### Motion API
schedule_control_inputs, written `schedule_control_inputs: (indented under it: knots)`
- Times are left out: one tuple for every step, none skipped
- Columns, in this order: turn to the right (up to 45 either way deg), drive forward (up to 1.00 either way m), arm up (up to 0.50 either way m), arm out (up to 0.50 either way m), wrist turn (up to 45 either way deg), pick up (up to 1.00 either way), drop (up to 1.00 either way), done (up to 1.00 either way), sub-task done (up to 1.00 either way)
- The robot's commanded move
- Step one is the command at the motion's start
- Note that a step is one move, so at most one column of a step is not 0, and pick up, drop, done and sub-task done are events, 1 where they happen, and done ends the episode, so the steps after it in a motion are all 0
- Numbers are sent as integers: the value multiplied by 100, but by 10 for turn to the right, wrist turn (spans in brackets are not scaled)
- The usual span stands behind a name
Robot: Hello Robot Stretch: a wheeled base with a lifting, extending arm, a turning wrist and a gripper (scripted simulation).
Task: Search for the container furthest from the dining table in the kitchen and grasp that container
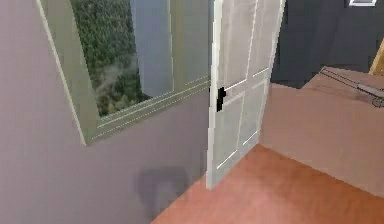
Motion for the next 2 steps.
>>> schedule_control_inputs:
  knots:
    - [0, 45, 0, 0, 0, 0, 0, 0, 0]
    - [450, 0, 0, 0, 0, 0, 0, 0, 0]
